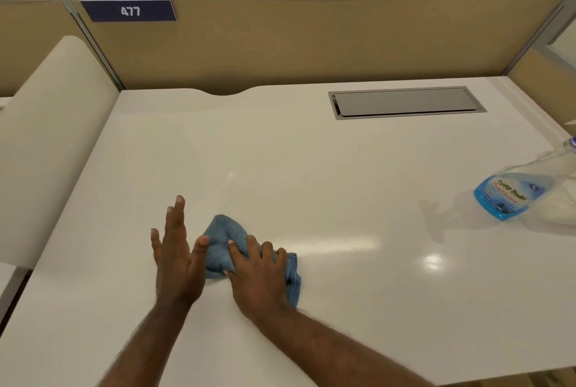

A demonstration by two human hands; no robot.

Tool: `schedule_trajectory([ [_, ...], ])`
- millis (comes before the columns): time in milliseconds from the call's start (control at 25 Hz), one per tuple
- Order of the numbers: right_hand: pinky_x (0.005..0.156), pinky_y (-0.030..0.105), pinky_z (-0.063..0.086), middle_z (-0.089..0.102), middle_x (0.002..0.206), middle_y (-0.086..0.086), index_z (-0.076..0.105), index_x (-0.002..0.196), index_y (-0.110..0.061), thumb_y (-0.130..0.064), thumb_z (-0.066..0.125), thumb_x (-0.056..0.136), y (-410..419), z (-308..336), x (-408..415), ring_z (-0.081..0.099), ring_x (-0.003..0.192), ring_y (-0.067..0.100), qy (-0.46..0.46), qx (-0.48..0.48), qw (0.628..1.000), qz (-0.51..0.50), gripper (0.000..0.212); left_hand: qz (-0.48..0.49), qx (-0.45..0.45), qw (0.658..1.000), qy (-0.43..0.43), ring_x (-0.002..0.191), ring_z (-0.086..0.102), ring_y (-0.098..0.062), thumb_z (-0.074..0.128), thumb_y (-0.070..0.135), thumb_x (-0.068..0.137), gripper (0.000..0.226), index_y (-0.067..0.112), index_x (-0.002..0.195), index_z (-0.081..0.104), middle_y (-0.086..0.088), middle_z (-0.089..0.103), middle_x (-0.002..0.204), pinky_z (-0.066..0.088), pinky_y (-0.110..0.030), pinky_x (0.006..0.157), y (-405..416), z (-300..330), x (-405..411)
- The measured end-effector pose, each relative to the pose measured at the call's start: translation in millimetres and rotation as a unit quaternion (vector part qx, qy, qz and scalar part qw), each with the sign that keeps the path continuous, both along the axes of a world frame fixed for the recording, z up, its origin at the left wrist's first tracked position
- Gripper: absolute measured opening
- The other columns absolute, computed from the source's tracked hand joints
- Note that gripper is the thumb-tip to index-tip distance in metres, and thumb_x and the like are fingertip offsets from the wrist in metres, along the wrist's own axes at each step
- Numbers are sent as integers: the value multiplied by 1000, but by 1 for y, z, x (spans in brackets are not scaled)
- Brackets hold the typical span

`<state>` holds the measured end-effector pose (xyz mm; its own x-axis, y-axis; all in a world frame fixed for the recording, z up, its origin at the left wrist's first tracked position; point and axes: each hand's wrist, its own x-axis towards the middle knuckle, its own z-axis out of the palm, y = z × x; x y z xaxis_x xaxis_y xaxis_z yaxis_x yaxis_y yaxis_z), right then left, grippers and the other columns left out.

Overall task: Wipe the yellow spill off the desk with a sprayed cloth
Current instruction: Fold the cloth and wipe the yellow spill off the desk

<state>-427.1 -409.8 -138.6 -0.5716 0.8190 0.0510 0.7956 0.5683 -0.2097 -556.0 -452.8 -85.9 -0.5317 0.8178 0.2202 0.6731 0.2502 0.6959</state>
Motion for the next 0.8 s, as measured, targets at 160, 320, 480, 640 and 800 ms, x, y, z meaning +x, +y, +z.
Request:
schedule_trajectory([
  [160, 87, 49, 44, 56, 129, 6, 50, 134, -31, -54, 58, 85, 41, 8, -19, 56, 104, 29, -14, -19, 1000, -4, 55, -4, -18, 1000, -2, 145, 2, 4, 13, 75, 85, 83, 25, 152, 9, 12, 16, 157, -8, -32, 119, -2, -12, 8],
  [320, 102, 52, 29, 34, 147, 10, 25, 148, -29, -49, 36, 98, 85, 10, -32, 39, 124, 33, -29, -53, 998, -8, 54, -21, -39, 999, -4, 145, 3, 4, 14, 71, 88, 79, 25, 152, 9, 8, 17, 159, -6, -38, 120, 16, -32, 22],
  [480, 98, 51, 32, 36, 144, 9, 27, 147, -29, -51, 36, 97, 125, 6, -43, 41, 122, 32, -39, -30, 999, -5, 55, -18, -48, 999, -12, 146, 7, -3, 13, 73, 87, 81, 25, 151, 10, 11, 15, 158, -7, -37, 119, 40, -43, 30],
  [640, 93, 49, 35, 40, 141, 10, 31, 146, -28, -50, 38, 97, 172, 7, -57, 43, 118, 32, -42, -22, 999, 3, 54, -4, -65, 998, -21, 146, 3, -2, 12, 74, 86, 80, 26, 151, 11, 11, 14, 158, -6, -38, 120, 49, -54, 32],
  [800, 90, 47, 37, 43, 139, 10, 34, 145, -27, -49, 39, 97, 222, 7, -59, 45, 115, 32, -46, -6, 999, -17, 53, 0, -77, 997, -19, 146, 1, -1, 13, 73, 87, 79, 28, 152, 8, 14, 11, 159, -6, -38, 120, 60, -59, 33],
])
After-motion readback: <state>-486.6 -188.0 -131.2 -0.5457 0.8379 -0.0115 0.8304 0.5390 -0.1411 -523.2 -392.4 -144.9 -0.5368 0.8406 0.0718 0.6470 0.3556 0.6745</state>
